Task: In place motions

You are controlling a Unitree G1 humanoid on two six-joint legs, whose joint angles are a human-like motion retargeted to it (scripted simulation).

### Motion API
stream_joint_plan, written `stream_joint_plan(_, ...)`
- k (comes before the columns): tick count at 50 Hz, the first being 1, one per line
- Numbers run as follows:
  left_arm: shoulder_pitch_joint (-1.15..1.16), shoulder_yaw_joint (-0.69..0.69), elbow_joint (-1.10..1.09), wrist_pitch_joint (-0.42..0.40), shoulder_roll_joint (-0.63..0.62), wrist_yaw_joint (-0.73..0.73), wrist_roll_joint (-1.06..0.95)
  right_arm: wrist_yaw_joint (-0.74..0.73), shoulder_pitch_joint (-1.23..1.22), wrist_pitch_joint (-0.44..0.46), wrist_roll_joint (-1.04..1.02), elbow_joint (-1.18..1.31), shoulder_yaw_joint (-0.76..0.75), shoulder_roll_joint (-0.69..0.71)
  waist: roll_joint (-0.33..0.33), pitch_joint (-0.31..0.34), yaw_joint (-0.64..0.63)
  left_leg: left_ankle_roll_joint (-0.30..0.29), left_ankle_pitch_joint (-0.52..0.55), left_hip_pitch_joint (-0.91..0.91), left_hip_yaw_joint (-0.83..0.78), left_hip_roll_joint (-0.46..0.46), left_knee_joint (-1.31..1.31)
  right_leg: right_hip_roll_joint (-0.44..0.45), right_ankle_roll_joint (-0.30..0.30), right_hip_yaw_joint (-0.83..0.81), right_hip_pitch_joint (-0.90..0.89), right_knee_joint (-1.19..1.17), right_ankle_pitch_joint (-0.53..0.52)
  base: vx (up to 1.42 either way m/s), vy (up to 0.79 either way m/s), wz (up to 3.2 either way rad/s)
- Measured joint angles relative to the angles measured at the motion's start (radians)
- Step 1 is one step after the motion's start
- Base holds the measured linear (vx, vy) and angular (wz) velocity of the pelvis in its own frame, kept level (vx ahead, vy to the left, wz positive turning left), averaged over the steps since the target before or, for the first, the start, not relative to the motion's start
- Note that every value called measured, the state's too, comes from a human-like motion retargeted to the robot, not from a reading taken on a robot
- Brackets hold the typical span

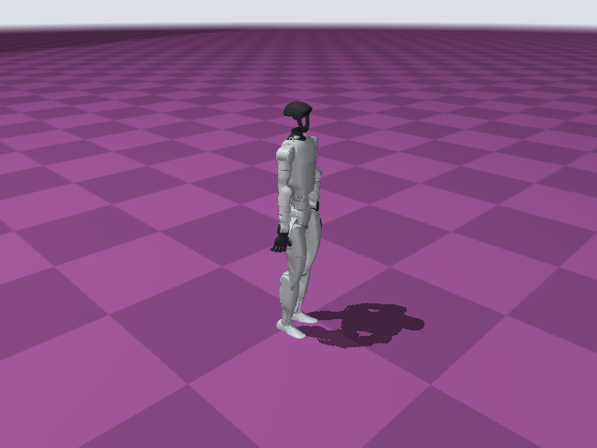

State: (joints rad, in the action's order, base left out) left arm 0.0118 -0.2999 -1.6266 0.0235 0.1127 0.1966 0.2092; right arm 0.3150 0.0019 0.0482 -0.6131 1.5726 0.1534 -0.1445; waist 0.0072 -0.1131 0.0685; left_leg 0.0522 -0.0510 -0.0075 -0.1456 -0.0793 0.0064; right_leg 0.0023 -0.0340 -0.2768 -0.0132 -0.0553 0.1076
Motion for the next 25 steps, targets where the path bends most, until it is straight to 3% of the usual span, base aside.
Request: stream_joint_plan(25, -0.024, 0.009, 0.013, -0.003, 0.004, 0.002, -0.029, -0.039, 0.079, -0.053, 0.059, -0.003, -0.056, -0.015, 0.006, 0.014, 0.024, 0.001, 0.001, 0.004, -0.018, 0.005, 0.0, 0.004, 0.008, 0.017, 0.0, -0.002, -0.025, 0.0, 0.0, 0.0)
